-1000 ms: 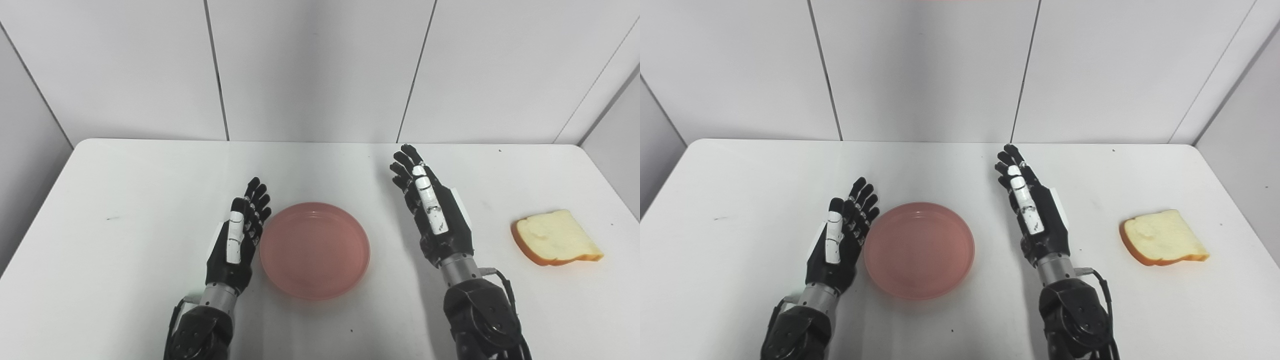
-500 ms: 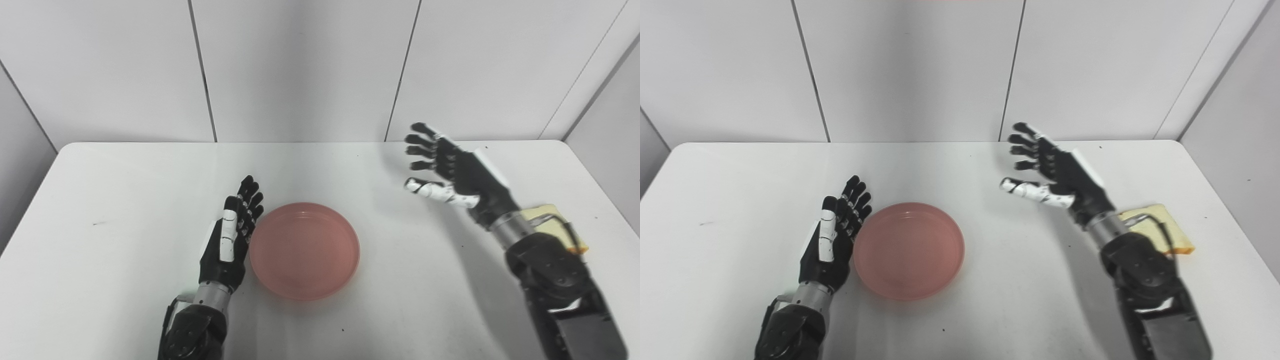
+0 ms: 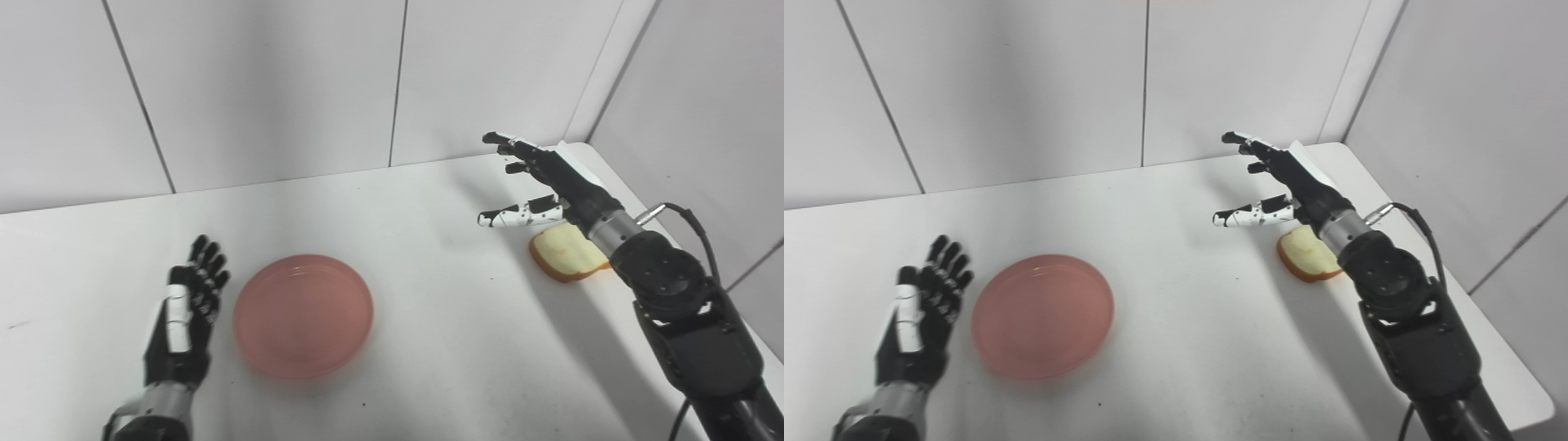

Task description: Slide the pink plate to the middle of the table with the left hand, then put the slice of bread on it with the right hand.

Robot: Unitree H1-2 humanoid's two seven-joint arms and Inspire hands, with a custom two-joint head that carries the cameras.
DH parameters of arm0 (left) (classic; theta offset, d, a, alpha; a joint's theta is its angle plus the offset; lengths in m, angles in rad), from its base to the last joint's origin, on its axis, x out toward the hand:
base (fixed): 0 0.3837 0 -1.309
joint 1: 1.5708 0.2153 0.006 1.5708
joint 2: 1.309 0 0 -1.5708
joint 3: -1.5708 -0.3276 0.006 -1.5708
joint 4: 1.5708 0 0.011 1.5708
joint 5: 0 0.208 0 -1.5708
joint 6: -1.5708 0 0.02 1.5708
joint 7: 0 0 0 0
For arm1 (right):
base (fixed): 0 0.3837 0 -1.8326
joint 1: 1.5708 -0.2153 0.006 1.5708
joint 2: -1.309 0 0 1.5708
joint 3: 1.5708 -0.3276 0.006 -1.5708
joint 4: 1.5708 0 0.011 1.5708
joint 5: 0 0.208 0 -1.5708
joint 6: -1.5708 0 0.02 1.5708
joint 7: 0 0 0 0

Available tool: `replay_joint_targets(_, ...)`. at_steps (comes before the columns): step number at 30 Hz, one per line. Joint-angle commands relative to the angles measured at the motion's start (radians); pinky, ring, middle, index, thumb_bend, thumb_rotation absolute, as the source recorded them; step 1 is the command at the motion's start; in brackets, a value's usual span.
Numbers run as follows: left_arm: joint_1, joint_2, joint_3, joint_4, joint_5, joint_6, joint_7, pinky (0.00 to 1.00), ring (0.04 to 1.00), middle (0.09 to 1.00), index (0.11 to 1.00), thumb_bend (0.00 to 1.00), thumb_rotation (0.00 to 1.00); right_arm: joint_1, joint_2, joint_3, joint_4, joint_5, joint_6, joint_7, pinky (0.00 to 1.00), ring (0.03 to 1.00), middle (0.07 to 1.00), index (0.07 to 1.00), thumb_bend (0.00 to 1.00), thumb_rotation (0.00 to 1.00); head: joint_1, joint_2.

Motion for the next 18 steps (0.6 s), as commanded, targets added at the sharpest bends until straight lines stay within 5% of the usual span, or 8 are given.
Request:
replay_joint_targets(1, -0.02, -0.006, 0.003, -0.017, -0.021, -0.001, -0.011, 1.0, 0.999, 1.0, 0.962, 0.76, 1.0, -0.018, -0.047, -0.009, -0.028, -0.043, 0.018, -0.008, 0.87, 0.955, 0.953, 0.894, 0.89, 0.2, -0.004, -0.002)
replay_joint_targets(12, -0.047, 0.0, 0.005, 0.061, -0.028, -0.062, -0.044, 1.0, 0.999, 1.0, 0.96, 0.78, 1.0, -0.001, -0.115, -0.085, 0.176, 0.016, -0.1, 0.031, 0.99, 1.0, 0.971, 0.963, 0.9, 0.2, -0.033, -0.037)
replay_joint_targets(18, -0.047, -0.001, 0.007, 0.075, -0.026, -0.069, -0.048, 1.0, 0.985, 0.995, 0.947, 0.79, 1.0, 0.003, -0.216, -0.078, 0.226, 0.017, -0.071, 0.101, 0.99, 1.0, 0.999, 0.949, 0.95, 0.17, -0.021, -0.04)
